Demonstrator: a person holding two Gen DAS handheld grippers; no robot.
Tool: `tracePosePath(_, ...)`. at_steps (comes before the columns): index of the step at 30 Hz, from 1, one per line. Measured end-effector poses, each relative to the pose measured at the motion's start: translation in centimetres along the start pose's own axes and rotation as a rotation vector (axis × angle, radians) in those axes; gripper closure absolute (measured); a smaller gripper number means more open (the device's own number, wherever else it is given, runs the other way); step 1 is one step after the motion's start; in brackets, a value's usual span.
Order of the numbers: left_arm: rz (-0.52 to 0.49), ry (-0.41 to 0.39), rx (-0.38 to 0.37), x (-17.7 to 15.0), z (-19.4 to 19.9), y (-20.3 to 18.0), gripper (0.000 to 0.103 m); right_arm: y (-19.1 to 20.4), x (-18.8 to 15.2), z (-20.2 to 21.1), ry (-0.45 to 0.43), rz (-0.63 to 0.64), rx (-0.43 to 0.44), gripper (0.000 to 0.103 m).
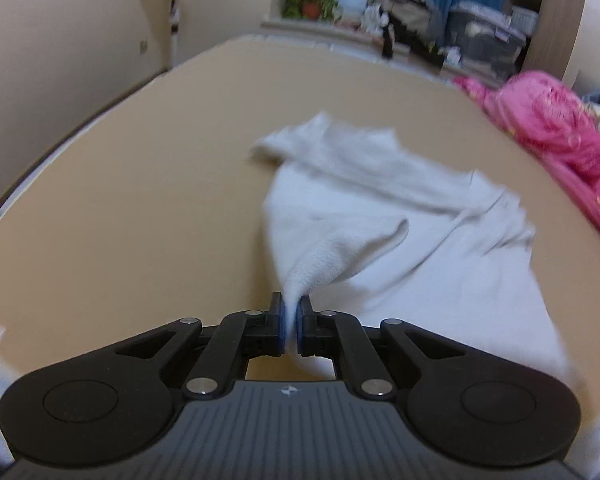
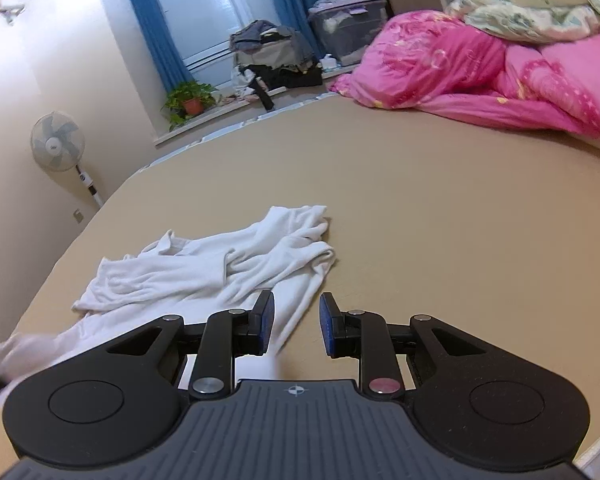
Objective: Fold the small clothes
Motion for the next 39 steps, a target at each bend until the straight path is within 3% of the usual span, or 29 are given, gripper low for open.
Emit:
tracePosePath(2,0.024,0.010,0.021,-1.0,0.8,2.8,0.096,0.4,-0.4,0.3,0.009,0.010,0.003,0.077)
tracePosePath(3,0.075,0.011,0.016,-0.8,1.2,4.4,0.089,0.4,-0.6,0.3,0.020,0.008,0.006,0.077)
tracePosePath(4,0.125,0.007,-0.010,-0.4,1.5,5.8,0.082,0.6,-0.8,0.3,0.037,0.003,0.011,0.077)
tracePosePath(6,0.154,-0.035,-0.064,0.4,1.6,7.3,0.050,1.0,-1.5,-0.2,0.086,-0.006,0.028,0.075)
tracePosePath(7,0.151,-0.045,-0.073,0.5,1.1,7.7,0.046,1.3,-2.1,-0.5,0.116,-0.006,0.037,0.073)
tracePosePath(12,0.131,0.021,-0.059,-0.8,-3.8,8.9,0.044,3.3,-5.4,-3.5,0.310,-0.021,0.045,0.071)
tracePosePath(15,0.201,0.106,-0.065,-0.9,-6.7,9.5,0.044,4.1,-7.9,-5.3,0.415,-0.035,0.011,0.071)
tracePosePath(17,0.218,0.088,-0.126,-0.2,-7.0,9.0,0.042,4.9,-9.6,-6.0,0.448,0.004,-0.031,0.071)
tracePosePath(20,0.109,0.036,-0.142,0.1,-7.2,6.9,0.029,5.7,-11.2,-6.0,0.446,0.065,-0.063,0.071)
tracePosePath(22,0.051,0.094,-0.121,-0.5,-8.9,5.7,0.031,6.0,-11.8,-5.7,0.439,0.084,-0.073,0.071)
tracePosePath(23,0.030,0.113,-0.106,-0.8,-9.5,5.4,0.041,5.9,-12.0,-5.4,0.434,0.092,-0.079,0.071)
tracePosePath(24,-0.012,0.117,-0.061,-1.1,-9.9,5.0,0.068,5.9,-12.1,-5.0,0.426,0.099,-0.085,0.071)
tracePosePath(25,-0.050,0.109,-0.004,-1.3,-10.1,5.0,0.082,6.0,-12.3,-4.7,0.417,0.103,-0.090,0.072)
tracePosePath(27,-0.056,0.096,0.010,-1.6,-9.7,5.7,0.095,6.0,-12.5,-4.5,0.411,0.119,-0.097,0.077)
tracePosePath(28,-0.032,0.091,0.000,-1.7,-9.3,6.3,0.097,6.1,-12.5,-4.5,0.409,0.138,-0.100,0.094)
tracePosePath(29,-0.024,0.083,0.003,-1.8,-8.9,6.7,0.097,6.1,-12.5,-4.3,0.411,0.153,-0.096,0.103)
tracePosePath(31,0.018,0.069,-0.007,-2.0,-7.7,7.5,0.098,5.6,-11.9,-3.7,0.390,0.149,-0.095,0.103)
tracePosePath(36,0.161,0.032,-0.216,-2.4,-0.9,9.1,0.100,1.9,-7.3,2.7,0.151,-0.007,-0.125,0.103)
tracePosePath(38,0.159,0.047,-0.294,-3.5,1.8,9.2,0.101,0.3,-6.2,5.6,0.095,-0.031,-0.112,0.103)
tracePosePath(39,0.115,0.056,-0.284,-4.2,2.7,9.0,0.103,-0.6,-6.2,6.4,0.099,-0.046,-0.102,0.103)
Point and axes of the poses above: each gripper's, at about its wrist camera, not at the fingertips, and z roughly against the way its jaws point, y to its left, x to its top, the point moved 1 cm from there along -z, roughly the way its jaws point, and after that the axes turned 1 degree about -x, right-handed, at the moved point
